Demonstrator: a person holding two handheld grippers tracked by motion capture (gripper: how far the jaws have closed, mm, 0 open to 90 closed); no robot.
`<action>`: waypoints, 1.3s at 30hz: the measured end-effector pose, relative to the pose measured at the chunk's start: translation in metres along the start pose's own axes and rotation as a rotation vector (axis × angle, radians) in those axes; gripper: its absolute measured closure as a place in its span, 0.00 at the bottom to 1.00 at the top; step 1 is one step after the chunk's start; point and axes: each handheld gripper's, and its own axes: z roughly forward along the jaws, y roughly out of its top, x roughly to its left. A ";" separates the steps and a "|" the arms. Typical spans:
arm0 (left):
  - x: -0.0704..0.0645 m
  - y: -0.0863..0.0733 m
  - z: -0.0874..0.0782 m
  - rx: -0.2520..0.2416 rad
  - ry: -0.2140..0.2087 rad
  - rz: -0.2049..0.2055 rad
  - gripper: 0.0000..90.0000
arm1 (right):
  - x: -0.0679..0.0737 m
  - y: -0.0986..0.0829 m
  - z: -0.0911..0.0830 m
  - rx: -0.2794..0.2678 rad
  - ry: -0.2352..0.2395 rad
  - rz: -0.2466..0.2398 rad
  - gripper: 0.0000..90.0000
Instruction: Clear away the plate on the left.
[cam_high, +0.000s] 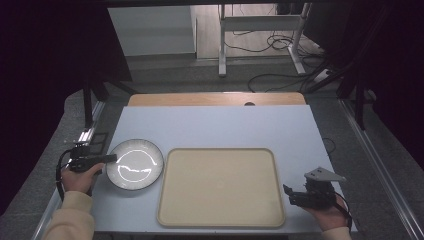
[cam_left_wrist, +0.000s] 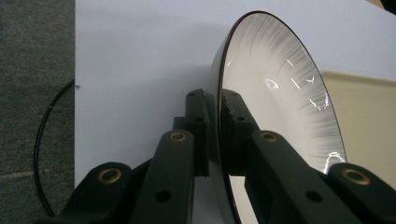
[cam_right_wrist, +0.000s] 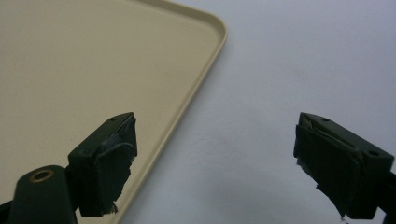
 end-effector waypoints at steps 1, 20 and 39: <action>-0.001 0.000 0.000 -0.010 -0.001 0.008 0.93 | 0.000 0.000 0.000 0.000 0.000 0.001 0.16; -0.008 0.004 -0.013 -0.095 -0.074 -0.024 0.92 | -0.002 0.001 -0.002 -0.016 0.005 0.017 0.16; -0.018 0.007 -0.027 -0.174 -0.176 -0.029 0.91 | -0.003 0.000 -0.003 -0.017 0.003 0.019 0.16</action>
